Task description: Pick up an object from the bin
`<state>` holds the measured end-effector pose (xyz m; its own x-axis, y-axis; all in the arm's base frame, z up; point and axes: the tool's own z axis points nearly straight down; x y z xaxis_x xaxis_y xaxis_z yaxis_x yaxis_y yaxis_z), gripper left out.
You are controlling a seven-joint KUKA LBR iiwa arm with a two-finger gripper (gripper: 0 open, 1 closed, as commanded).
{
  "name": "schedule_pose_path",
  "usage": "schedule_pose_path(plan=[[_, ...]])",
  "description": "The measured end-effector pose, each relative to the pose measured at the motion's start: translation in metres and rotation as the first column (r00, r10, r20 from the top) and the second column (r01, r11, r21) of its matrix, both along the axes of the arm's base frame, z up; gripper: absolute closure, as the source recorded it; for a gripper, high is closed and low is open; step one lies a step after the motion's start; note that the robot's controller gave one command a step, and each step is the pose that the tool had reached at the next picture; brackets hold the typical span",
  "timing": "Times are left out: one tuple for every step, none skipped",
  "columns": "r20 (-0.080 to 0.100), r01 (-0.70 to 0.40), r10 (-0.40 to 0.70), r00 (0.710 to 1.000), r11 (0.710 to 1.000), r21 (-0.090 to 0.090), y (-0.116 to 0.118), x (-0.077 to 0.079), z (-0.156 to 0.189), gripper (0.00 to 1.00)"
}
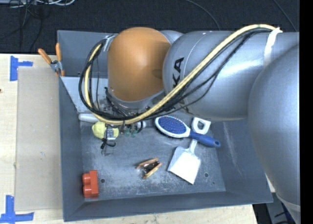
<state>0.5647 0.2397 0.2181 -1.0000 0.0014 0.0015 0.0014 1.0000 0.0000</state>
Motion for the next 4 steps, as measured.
schedule_pose_path(plan=[[0.000,0.070,-0.070,0.998,0.998,0.001,-0.015,0.026,-0.070,0.00],[0.009,0.257,-0.257,0.966,0.966,0.006,-0.039,0.056,-0.148,0.00],[0.009,0.232,-0.232,0.973,0.973,0.005,-0.039,0.055,-0.145,0.00],[0.012,0.254,-0.254,0.967,0.967,0.009,-0.039,0.058,-0.146,0.00]])
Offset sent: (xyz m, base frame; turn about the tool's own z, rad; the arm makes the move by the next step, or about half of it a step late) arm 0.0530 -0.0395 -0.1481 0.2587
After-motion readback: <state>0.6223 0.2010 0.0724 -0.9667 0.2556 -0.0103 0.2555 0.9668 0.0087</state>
